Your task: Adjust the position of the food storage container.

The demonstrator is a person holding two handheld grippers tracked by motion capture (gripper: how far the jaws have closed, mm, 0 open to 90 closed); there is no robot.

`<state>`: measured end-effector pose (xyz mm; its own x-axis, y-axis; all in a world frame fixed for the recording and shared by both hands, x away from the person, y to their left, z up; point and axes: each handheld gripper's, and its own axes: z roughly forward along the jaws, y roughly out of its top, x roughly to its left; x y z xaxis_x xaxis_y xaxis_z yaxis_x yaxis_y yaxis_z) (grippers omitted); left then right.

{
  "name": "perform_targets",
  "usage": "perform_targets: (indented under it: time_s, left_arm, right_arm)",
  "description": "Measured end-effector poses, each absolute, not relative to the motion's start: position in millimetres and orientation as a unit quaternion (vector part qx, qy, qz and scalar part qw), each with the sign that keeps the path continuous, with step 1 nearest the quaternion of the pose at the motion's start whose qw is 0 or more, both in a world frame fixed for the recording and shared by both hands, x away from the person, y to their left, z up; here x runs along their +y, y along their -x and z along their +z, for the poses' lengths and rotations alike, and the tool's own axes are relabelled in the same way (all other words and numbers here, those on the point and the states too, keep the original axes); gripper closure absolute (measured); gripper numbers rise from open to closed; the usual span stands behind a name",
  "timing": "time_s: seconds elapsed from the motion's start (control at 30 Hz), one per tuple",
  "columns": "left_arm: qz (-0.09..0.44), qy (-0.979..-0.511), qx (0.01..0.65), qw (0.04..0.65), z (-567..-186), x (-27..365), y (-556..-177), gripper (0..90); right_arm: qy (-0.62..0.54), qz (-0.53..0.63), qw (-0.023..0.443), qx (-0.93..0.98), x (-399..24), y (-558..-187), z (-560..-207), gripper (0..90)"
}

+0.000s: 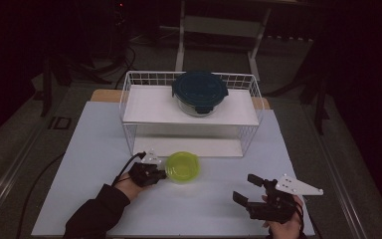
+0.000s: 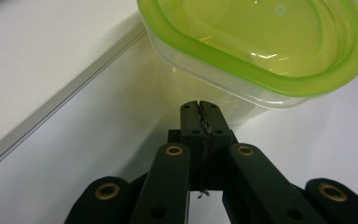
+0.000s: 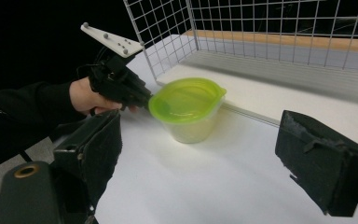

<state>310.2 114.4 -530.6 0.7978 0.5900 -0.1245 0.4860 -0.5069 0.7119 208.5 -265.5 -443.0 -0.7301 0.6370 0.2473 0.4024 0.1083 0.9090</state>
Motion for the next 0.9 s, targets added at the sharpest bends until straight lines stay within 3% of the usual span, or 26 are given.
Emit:
perform_targets:
  time_s: [0.9]
  left_arm:
    - [0.056, -0.870, 0.302, 0.386, -534, 83, -327, 88.9]
  right_arm:
    - [-0.357, 0.566, 0.095, 0.737, -264, -210, -447, 14.3]
